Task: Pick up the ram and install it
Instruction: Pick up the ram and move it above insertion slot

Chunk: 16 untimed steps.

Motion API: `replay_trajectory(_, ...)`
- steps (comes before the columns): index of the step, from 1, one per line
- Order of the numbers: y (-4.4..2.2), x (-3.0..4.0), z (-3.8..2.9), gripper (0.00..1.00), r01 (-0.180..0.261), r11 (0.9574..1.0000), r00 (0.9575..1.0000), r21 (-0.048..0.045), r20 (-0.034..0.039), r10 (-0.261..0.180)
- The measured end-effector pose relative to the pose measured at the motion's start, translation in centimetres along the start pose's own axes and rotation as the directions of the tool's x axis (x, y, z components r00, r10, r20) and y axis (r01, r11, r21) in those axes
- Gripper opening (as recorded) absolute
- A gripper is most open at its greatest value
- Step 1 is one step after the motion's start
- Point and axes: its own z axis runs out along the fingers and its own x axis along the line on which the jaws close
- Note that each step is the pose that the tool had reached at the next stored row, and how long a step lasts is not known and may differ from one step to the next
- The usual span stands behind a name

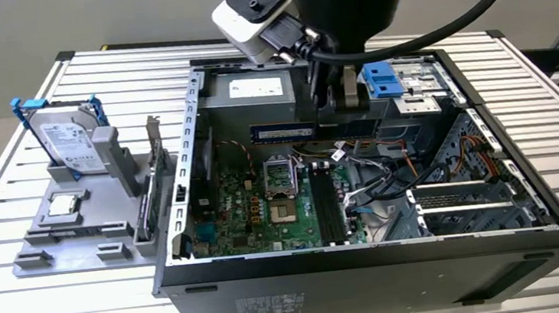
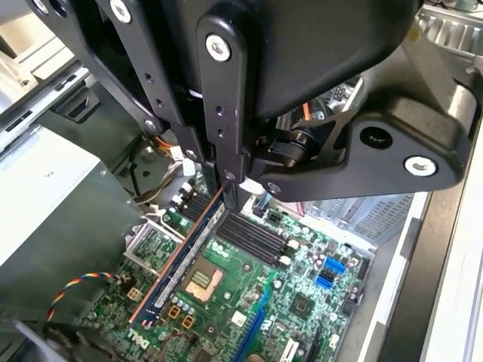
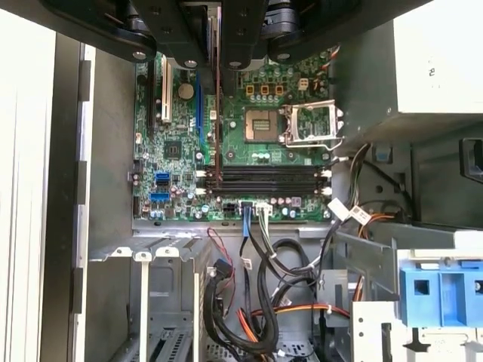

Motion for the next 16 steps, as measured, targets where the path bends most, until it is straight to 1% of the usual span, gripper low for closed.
replay_trajectory(7, 1.05, 0.03, -0.01, 0.00, 0.000, 1.0000, 1.0000, 0.0001, 0.0000, 0.000)
replay_trajectory(16, 2.58, 0.07, -0.02, 0.00, 0.000, 1.0000, 1.0000, 0.0008, 0.0000, 0.000)
